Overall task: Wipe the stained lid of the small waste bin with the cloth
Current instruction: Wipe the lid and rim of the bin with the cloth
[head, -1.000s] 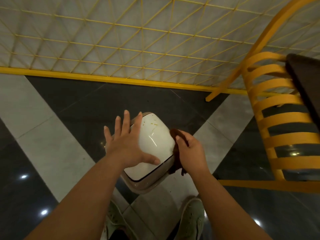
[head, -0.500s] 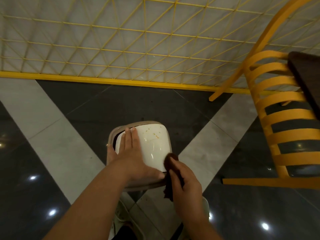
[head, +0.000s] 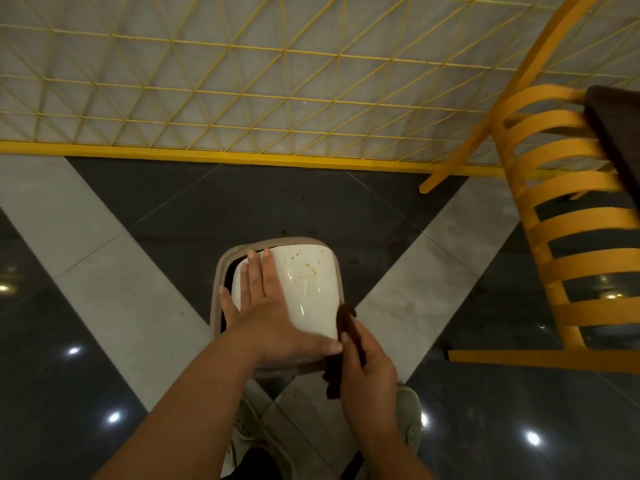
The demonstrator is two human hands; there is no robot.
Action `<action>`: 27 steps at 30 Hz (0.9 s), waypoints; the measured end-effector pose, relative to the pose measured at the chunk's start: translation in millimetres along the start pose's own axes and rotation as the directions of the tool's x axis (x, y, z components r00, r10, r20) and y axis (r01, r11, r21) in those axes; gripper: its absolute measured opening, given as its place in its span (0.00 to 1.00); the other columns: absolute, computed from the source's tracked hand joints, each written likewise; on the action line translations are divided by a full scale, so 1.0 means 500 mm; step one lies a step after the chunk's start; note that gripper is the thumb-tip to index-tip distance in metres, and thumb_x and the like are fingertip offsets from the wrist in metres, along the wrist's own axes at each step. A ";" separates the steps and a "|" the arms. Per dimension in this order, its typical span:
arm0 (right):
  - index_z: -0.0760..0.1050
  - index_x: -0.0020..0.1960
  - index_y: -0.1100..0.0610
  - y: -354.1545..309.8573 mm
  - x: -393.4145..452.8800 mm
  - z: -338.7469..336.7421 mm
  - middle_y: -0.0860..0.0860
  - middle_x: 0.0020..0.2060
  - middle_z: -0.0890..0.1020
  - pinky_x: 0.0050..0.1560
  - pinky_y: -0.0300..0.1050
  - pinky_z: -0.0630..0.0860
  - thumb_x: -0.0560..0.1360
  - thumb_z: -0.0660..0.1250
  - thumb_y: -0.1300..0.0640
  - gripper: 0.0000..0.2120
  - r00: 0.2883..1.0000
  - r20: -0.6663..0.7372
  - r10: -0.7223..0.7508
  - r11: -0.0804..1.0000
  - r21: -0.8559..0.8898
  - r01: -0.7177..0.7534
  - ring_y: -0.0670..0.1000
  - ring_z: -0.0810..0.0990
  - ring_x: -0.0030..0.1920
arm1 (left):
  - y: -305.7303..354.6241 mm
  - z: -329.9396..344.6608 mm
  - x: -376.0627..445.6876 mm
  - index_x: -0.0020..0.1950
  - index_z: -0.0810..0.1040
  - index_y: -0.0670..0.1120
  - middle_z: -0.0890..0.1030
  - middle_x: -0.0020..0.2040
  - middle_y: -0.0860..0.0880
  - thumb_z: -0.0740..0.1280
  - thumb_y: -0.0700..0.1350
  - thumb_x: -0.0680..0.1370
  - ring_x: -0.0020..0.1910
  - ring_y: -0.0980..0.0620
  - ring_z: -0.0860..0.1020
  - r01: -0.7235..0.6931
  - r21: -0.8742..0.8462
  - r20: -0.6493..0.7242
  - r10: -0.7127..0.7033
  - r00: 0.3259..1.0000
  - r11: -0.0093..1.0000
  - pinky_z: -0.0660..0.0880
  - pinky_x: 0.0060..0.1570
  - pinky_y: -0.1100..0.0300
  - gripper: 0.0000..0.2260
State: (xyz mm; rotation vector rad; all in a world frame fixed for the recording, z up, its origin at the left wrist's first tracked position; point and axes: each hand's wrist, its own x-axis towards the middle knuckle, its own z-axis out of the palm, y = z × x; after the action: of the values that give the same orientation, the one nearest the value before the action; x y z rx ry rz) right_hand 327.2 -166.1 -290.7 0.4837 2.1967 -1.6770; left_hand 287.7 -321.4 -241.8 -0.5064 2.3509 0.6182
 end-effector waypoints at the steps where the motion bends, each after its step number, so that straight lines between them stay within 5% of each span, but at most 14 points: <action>1: 0.72 0.63 0.30 0.006 -0.016 0.001 0.51 0.55 0.83 0.51 0.59 0.81 0.80 0.61 0.53 0.19 0.999 -0.001 -0.036 0.999 -0.007 0.036 0.55 0.83 0.52 | -0.001 0.002 0.000 0.64 0.15 0.50 0.20 0.70 0.50 0.69 0.75 0.55 0.71 0.49 0.24 -0.007 -0.020 -0.011 0.006 1.000 1.000 0.30 0.70 0.41 0.69; 3: 0.71 0.64 0.31 0.005 -0.027 0.003 0.48 0.59 0.81 0.57 0.61 0.78 0.80 0.60 0.53 0.19 0.992 0.013 -0.122 0.991 -0.056 0.123 0.54 0.80 0.58 | -0.003 0.009 0.001 0.65 0.16 0.50 0.21 0.70 0.50 0.69 0.74 0.56 0.71 0.50 0.25 -0.021 -0.037 -0.049 0.019 0.999 0.999 0.30 0.70 0.41 0.68; 6: 0.72 0.66 0.40 -0.025 -0.005 0.000 0.44 0.65 0.77 0.67 0.48 0.72 0.79 0.62 0.60 0.20 0.968 0.053 -0.244 0.955 -0.158 0.249 0.43 0.74 0.65 | -0.004 0.011 0.006 0.66 0.17 0.50 0.22 0.71 0.49 0.70 0.72 0.59 0.72 0.48 0.26 -0.037 -0.010 -0.082 0.036 0.996 0.999 0.30 0.69 0.42 0.66; 10: 0.72 0.68 0.45 -0.055 0.050 -0.006 0.41 0.64 0.76 0.66 0.33 0.68 0.80 0.61 0.57 0.18 0.971 0.125 -0.204 0.946 -0.231 0.229 0.39 0.73 0.63 | -0.007 0.003 0.009 0.67 0.18 0.49 0.22 0.71 0.49 0.70 0.71 0.59 0.72 0.48 0.26 -0.032 0.015 -0.085 0.033 0.996 0.999 0.30 0.68 0.42 0.66; 13: 0.73 0.68 0.44 -0.044 0.061 -0.013 0.46 0.57 0.82 0.54 0.41 0.79 0.81 0.61 0.54 0.17 0.986 0.161 -0.031 0.969 -0.236 0.069 0.46 0.81 0.52 | 0.000 0.003 -0.010 0.67 0.17 0.48 0.24 0.72 0.49 0.70 0.71 0.60 0.73 0.47 0.27 0.026 0.021 -0.144 -0.022 0.989 0.999 0.32 0.69 0.42 0.66; 15: 0.74 0.64 0.45 -0.042 0.046 -0.025 0.50 0.46 0.84 0.36 0.35 0.79 0.81 0.60 0.56 0.14 0.983 0.179 0.034 0.979 -0.204 0.003 0.43 0.82 0.38 | 0.009 0.004 -0.030 0.67 0.19 0.47 0.26 0.73 0.48 0.71 0.70 0.60 0.74 0.45 0.30 0.112 0.034 -0.229 -0.102 0.968 0.993 0.35 0.71 0.42 0.66; 17: 0.74 0.63 0.46 -0.041 0.023 -0.035 0.45 0.40 0.81 0.31 0.29 0.74 0.81 0.60 0.60 0.15 0.990 0.143 -0.008 0.989 -0.144 0.029 0.36 0.80 0.33 | 0.015 0.006 -0.042 0.69 0.20 0.46 0.27 0.74 0.47 0.71 0.69 0.62 0.74 0.45 0.31 0.169 0.012 -0.263 -0.160 0.951 0.986 0.37 0.72 0.42 0.64; 20: 0.74 0.66 0.43 -0.031 -0.007 -0.025 0.48 0.46 0.84 0.36 0.38 0.79 0.80 0.61 0.59 0.18 0.993 0.116 -0.019 1.000 0.002 0.019 0.45 0.83 0.38 | 0.008 0.020 -0.038 0.70 0.22 0.46 0.29 0.75 0.48 0.68 0.70 0.64 0.75 0.47 0.32 0.180 -0.045 -0.232 -0.185 0.955 0.983 0.39 0.73 0.43 0.62; 22: 0.73 0.65 0.38 -0.028 -0.018 -0.012 0.43 0.57 0.82 0.52 0.45 0.81 0.79 0.63 0.59 0.20 0.987 0.133 -0.090 0.996 0.013 0.089 0.45 0.82 0.53 | -0.001 0.033 -0.028 0.70 0.22 0.46 0.29 0.75 0.48 0.67 0.71 0.64 0.75 0.47 0.32 0.184 -0.058 -0.202 -0.192 0.960 0.981 0.38 0.73 0.43 0.61; 24: 0.72 0.63 0.37 -0.041 -0.019 -0.003 0.37 0.61 0.78 0.64 0.42 0.74 0.79 0.63 0.60 0.20 0.970 0.155 -0.187 0.981 -0.023 0.193 0.38 0.76 0.61 | -0.005 0.041 -0.017 0.71 0.23 0.47 0.29 0.75 0.48 0.67 0.69 0.65 0.75 0.47 0.32 0.181 -0.086 -0.185 -0.194 0.963 0.980 0.38 0.73 0.44 0.60; 27: 0.72 0.62 0.38 -0.051 0.010 0.010 0.40 0.64 0.76 0.67 0.39 0.70 0.79 0.64 0.60 0.19 0.938 0.143 -0.315 0.941 -0.085 0.328 0.37 0.73 0.65 | -0.002 0.045 -0.010 0.72 0.24 0.46 0.29 0.75 0.48 0.70 0.65 0.65 0.75 0.47 0.32 0.169 -0.125 -0.177 -0.190 0.966 0.978 0.37 0.73 0.45 0.60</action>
State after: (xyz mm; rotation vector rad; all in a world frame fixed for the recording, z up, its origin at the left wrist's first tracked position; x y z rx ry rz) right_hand 311.3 -177.1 -272.4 -0.0167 2.3514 -1.6769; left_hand 302.8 -309.2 -253.8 -0.8511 2.4197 0.6395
